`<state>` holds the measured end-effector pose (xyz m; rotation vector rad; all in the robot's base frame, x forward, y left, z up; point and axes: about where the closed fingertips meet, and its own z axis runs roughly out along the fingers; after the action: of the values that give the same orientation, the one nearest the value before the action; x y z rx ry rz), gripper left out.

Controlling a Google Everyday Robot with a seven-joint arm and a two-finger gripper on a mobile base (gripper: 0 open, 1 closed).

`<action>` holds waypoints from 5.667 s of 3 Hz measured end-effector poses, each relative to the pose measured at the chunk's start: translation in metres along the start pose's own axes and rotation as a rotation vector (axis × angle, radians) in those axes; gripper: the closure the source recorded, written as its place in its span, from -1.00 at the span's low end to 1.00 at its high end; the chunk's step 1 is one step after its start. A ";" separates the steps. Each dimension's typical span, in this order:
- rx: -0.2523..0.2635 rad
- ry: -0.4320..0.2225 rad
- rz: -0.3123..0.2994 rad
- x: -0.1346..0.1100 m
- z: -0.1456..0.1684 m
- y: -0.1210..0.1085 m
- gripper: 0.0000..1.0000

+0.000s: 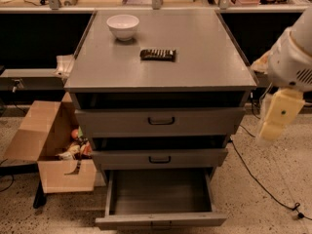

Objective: Close bottom drawer

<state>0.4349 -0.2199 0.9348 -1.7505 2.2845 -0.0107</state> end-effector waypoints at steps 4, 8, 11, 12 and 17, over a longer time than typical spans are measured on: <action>-0.224 -0.089 0.122 0.026 0.161 0.068 -1.00; -0.392 -0.182 0.199 0.012 0.364 0.112 -1.00; -0.470 -0.222 0.244 -0.012 0.438 0.157 -1.00; -0.443 -0.219 0.204 0.003 0.470 0.161 -1.00; -0.506 -0.181 0.244 0.089 0.638 0.167 0.93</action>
Offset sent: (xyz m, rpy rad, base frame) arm -0.0408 0.0185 -0.1890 0.1954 0.2088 -0.0425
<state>0.3904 -0.1618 0.2730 -1.5741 2.4867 0.8010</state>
